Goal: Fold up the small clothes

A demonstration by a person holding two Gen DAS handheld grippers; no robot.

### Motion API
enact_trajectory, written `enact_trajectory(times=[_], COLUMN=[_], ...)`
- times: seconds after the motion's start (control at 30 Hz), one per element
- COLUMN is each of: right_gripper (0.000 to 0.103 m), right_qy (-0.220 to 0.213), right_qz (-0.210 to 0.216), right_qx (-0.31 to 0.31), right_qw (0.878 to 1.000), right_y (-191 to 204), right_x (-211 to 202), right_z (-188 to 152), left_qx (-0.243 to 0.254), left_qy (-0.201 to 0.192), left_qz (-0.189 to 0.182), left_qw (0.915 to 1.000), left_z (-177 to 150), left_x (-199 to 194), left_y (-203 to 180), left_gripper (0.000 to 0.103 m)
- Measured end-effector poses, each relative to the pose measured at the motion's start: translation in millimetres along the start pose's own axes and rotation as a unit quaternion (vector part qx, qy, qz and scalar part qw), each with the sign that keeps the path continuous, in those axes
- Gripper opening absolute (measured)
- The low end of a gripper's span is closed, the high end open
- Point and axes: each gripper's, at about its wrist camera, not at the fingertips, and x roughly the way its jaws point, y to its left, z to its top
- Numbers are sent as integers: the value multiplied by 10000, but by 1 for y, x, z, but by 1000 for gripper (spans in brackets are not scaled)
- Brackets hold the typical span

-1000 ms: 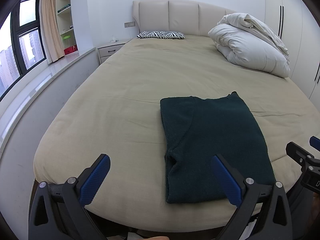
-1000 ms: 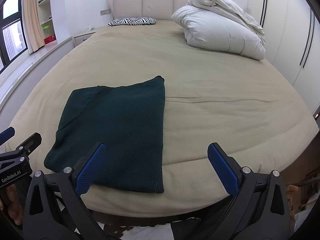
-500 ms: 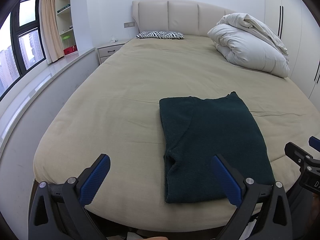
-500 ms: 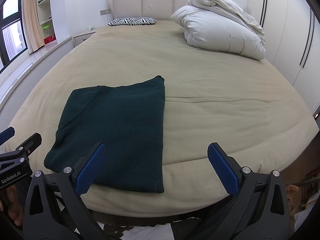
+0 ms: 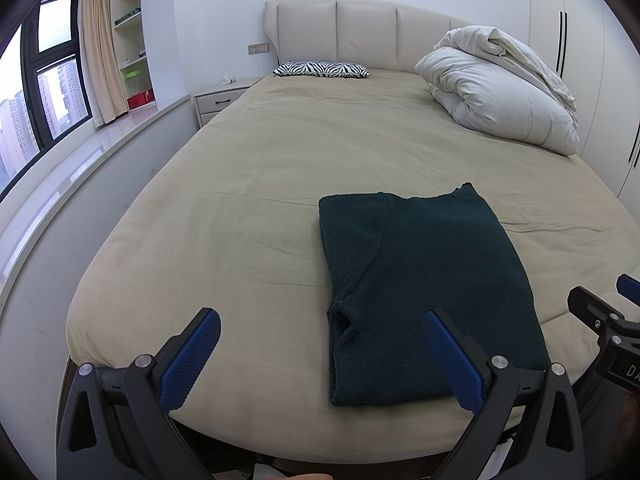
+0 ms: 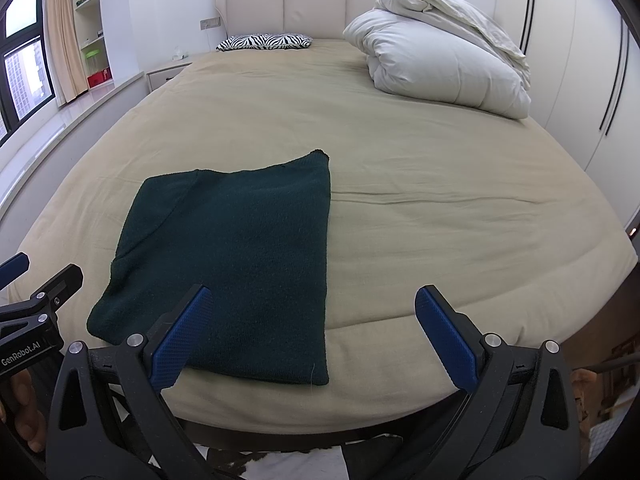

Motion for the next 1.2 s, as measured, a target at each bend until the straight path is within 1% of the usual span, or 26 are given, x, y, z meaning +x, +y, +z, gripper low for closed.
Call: enact_trajectory(times=[1.2], right_gripper=[103], right_qy=[25], right_qz=[6], right_qx=[4], right_qw=[10000], right_y=[-2], right_x=[2], right_z=[-1], left_qx=[45], left_qy=[29], left_qz=[-47], left_qw=[10000], left_z=[-3], left_x=[1], left_y=[-1], left_gripper=[103])
